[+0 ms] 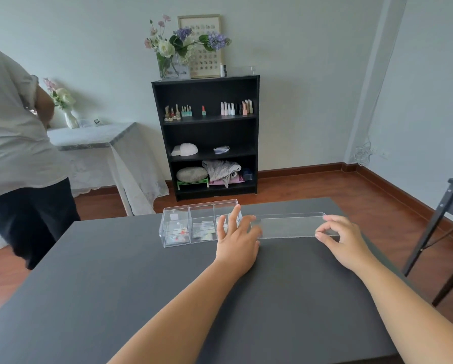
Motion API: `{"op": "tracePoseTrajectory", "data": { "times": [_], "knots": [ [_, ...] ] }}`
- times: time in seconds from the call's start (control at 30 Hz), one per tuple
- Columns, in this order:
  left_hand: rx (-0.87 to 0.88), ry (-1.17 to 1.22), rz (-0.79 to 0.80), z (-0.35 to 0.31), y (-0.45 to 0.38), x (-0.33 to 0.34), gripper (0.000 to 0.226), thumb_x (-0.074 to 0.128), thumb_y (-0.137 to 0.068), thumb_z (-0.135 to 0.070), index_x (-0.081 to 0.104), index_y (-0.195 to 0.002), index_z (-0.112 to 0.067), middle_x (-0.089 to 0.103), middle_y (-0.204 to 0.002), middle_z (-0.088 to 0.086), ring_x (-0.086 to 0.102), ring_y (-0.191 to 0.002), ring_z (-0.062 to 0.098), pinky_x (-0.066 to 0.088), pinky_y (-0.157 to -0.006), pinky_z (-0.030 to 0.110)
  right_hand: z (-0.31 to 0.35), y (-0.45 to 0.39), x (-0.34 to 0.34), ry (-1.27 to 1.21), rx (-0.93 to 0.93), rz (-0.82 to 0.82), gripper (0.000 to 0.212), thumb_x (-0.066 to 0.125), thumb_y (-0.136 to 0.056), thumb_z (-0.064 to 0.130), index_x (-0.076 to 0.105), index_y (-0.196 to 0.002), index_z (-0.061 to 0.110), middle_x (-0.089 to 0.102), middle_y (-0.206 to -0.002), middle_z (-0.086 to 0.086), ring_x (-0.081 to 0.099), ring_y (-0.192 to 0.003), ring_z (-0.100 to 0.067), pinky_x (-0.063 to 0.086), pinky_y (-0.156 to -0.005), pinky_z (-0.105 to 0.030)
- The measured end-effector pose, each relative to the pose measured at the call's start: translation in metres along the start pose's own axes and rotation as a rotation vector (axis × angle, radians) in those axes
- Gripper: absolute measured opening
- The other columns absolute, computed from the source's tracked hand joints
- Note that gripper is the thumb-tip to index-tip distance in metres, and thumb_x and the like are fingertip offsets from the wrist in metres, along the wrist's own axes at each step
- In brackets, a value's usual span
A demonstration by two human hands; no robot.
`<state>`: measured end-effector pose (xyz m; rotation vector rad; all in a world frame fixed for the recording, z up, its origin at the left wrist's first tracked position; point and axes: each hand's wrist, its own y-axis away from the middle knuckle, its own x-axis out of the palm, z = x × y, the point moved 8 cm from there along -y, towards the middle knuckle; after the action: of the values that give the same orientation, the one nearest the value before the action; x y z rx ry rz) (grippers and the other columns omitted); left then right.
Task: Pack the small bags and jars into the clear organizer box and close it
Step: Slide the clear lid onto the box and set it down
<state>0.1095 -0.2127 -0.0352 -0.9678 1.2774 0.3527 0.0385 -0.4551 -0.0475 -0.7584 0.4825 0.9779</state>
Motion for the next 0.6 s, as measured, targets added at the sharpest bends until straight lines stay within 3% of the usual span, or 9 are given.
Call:
{"op": "tracePoseTrajectory", "data": {
  "times": [0.1,0.17,0.2,0.23,0.3,0.4,0.53,0.6],
  "knots": [
    [-0.001,0.116,-0.142,-0.006,0.005,-0.021,0.021,0.062,-0.082,-0.009,0.063,-0.091,-0.027,0.063,-0.113,-0.008,0.035,-0.136,0.030,0.013,-0.110,0.052,0.002,0.012,-0.011,-0.167,-0.012,-0.078,0.020,0.068,-0.087,0.016,0.067,-0.080,0.035,0.056,-0.124,0.004,0.048,-0.119,-0.017,0.037,-0.098,-0.038],
    [0.025,0.252,-0.222,-0.007,0.009,-0.038,0.020,0.063,-0.079,-0.004,0.066,-0.088,-0.022,0.067,-0.096,-0.006,0.059,-0.108,0.027,0.039,-0.098,0.045,0.002,0.020,-0.015,-0.307,-0.001,-0.131,0.021,0.068,-0.087,0.015,0.068,-0.082,0.036,0.056,-0.120,0.010,0.052,-0.116,-0.011,0.039,-0.097,-0.034],
    [0.027,0.357,-0.238,-0.005,0.011,-0.045,0.019,0.062,-0.081,-0.003,0.067,-0.089,-0.019,0.067,-0.095,-0.004,0.062,-0.090,0.024,0.047,-0.086,0.040,0.002,0.024,-0.016,-0.381,0.012,-0.158,0.022,0.069,-0.087,0.015,0.068,-0.082,0.036,0.056,-0.120,0.011,0.054,-0.114,-0.010,0.040,-0.096,-0.033],
    [0.013,0.454,-0.244,-0.003,0.012,-0.050,0.019,0.060,-0.083,-0.002,0.066,-0.091,-0.018,0.065,-0.095,-0.003,0.059,-0.077,0.022,0.050,-0.073,0.037,0.000,0.026,-0.017,-0.461,0.036,-0.185,0.020,0.071,-0.085,0.016,0.068,-0.083,0.036,0.057,-0.120,0.012,0.056,-0.112,-0.009,0.042,-0.095,-0.032],
    [-0.029,0.585,-0.281,0.006,0.017,-0.061,0.019,0.059,-0.087,-0.003,0.063,-0.094,-0.020,0.062,-0.098,-0.006,0.053,-0.069,0.017,0.048,-0.061,0.032,-0.002,0.032,-0.017,-0.640,0.109,-0.234,0.022,0.077,-0.079,0.022,0.066,-0.090,0.037,0.061,-0.119,0.009,0.060,-0.110,-0.008,0.046,-0.091,-0.030],
    [-0.075,0.692,-0.344,0.026,0.026,-0.075,0.016,0.060,-0.092,-0.011,0.063,-0.097,-0.025,0.059,-0.102,-0.012,0.056,-0.079,0.007,0.048,-0.068,0.026,0.005,0.035,-0.015,-0.802,0.123,-0.270,0.041,0.082,-0.064,0.034,0.061,-0.099,0.038,0.064,-0.118,0.011,0.063,-0.107,-0.006,0.052,-0.086,-0.026],
    [-0.138,0.779,-0.393,0.055,0.042,-0.089,0.021,0.059,-0.093,-0.015,0.061,-0.099,-0.035,0.058,-0.104,-0.018,0.058,-0.096,0.008,0.053,-0.081,0.028,0.029,0.034,0.004,-0.922,0.077,-0.181,0.051,0.086,-0.060,0.029,0.063,-0.105,0.033,0.064,-0.120,0.011,0.062,-0.111,-0.009,0.053,-0.090,-0.028],
    [-0.146,0.815,-0.433,0.066,0.050,-0.096,0.032,0.060,-0.092,-0.012,0.060,-0.097,-0.044,0.058,-0.105,-0.022,0.057,-0.100,0.004,0.051,-0.080,0.017,0.037,0.032,0.018,-0.882,0.103,-0.119,0.051,0.086,-0.061,0.028,0.064,-0.107,0.034,0.067,-0.115,0.010,0.063,-0.108,-0.005,0.048,-0.089,-0.026]
  ]
}}
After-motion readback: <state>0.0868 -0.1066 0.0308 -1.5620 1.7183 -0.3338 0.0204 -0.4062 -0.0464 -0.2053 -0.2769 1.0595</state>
